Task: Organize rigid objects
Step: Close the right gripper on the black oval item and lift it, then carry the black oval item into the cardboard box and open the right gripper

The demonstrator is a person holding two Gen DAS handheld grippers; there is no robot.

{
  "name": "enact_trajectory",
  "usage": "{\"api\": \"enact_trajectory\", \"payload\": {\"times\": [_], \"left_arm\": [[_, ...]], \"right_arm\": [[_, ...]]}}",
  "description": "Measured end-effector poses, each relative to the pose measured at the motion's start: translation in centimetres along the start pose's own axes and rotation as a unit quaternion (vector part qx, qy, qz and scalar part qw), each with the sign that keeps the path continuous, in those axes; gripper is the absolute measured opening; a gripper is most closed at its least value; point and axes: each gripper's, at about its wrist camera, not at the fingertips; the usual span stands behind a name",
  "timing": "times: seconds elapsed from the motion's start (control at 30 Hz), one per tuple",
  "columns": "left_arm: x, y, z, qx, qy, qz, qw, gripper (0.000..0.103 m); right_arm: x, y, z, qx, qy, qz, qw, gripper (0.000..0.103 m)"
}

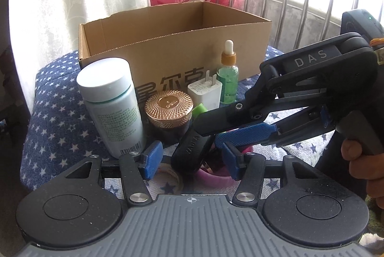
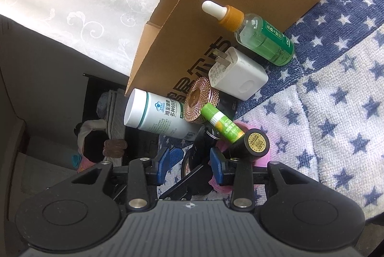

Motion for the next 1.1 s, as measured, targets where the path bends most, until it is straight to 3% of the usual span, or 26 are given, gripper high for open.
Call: {"api": "enact_trajectory", "payload": {"times": [0.3,0.6,0.87,1.0,1.1], "left_arm": [[1.3,0.5,2.2,-0.054,0.073,0.033,0.9953,0.054],[0.6,1.0,1.0,-0.036,0.042,0.013,0.9984,0.046],[-0.3,1.4,-0.4,-0.008,0.006,-0.014,0.9999,0.037],[-0.7,1.4,-0.6,-0.008,-0.011,-0.019,0.9997,0.026],[-1.4,1.6,-0.6,-0.014,-0.015,-0.021,0.9996,0.025]], "right_arm": [[1.5,-0.4,0.9,-0.013,0.008,0.004,1.0,0.051],[2.5,-0.2,1.4,-0.031,0.034,0.001,0.999,0.041],[3.1,0.7,1.6,-0.061,0.068,0.003,0.996,0.018],[2.7,1.0,1.5,-0.073,0.066,-0.003,0.995,0.017],[2.3,1.4,1.8,-0.088,0.065,-0.006,0.994,0.017]]}}
Point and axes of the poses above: each gripper's, at about its wrist camera, not at the fingertips, and x roughly the way its jaws point, z to its left, y to its underside, and after that the axes turned 5 degrees about -y, right-handed
